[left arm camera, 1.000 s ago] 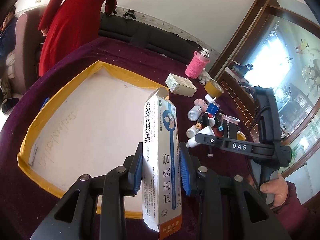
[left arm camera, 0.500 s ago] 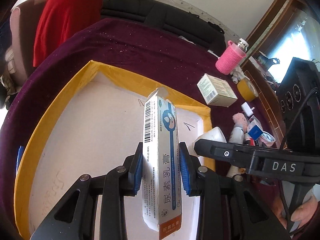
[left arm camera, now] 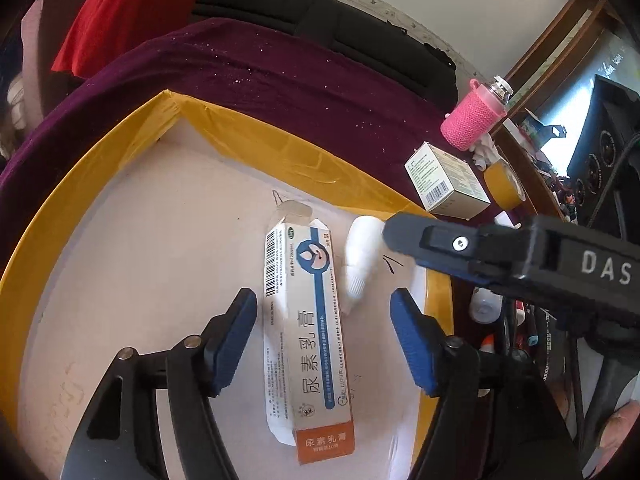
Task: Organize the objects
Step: 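Release the ointment box in the tray with the left gripper while the right gripper places a dropper bottle there, then grasp the white bottle with red cap from the pile with the left gripper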
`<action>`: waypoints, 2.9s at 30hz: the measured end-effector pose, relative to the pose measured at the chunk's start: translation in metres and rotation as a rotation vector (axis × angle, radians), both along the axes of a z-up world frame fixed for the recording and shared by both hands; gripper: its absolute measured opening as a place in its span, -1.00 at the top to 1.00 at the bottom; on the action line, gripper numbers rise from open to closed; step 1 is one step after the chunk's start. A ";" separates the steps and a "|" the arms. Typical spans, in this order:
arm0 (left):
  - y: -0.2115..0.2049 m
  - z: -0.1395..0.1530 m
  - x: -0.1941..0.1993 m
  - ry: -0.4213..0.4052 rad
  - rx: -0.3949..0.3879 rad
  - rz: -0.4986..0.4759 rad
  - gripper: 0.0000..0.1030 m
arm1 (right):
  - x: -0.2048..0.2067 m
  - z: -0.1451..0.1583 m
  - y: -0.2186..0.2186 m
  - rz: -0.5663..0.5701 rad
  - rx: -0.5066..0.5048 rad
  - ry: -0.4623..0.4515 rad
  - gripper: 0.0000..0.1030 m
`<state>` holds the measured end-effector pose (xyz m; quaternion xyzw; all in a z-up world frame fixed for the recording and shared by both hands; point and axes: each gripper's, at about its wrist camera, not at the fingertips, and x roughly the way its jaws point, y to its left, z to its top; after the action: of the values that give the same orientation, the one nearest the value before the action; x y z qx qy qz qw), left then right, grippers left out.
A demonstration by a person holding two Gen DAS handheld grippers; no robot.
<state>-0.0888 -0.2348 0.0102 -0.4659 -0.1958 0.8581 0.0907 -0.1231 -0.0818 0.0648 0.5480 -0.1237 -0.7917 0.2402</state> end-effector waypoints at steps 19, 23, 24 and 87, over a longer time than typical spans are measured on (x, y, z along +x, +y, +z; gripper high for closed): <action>0.006 0.022 0.083 0.069 0.104 0.153 -0.29 | 0.083 0.054 0.056 0.028 0.008 0.205 -0.08; 0.033 0.065 0.104 0.168 0.057 0.098 -0.42 | 0.126 0.100 0.102 -0.036 0.155 0.457 -0.32; 0.045 0.077 0.109 0.200 0.018 0.073 -0.45 | 0.140 0.111 0.119 -0.085 0.236 0.566 -0.42; 0.223 0.013 0.071 0.089 -0.342 -0.337 0.57 | 0.142 -0.020 0.322 -0.509 0.064 0.274 -0.75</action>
<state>-0.0181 -0.0122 0.0228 -0.4624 0.0370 0.8711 0.1609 0.0186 0.2398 0.0445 0.3946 -0.1984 -0.8966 0.0310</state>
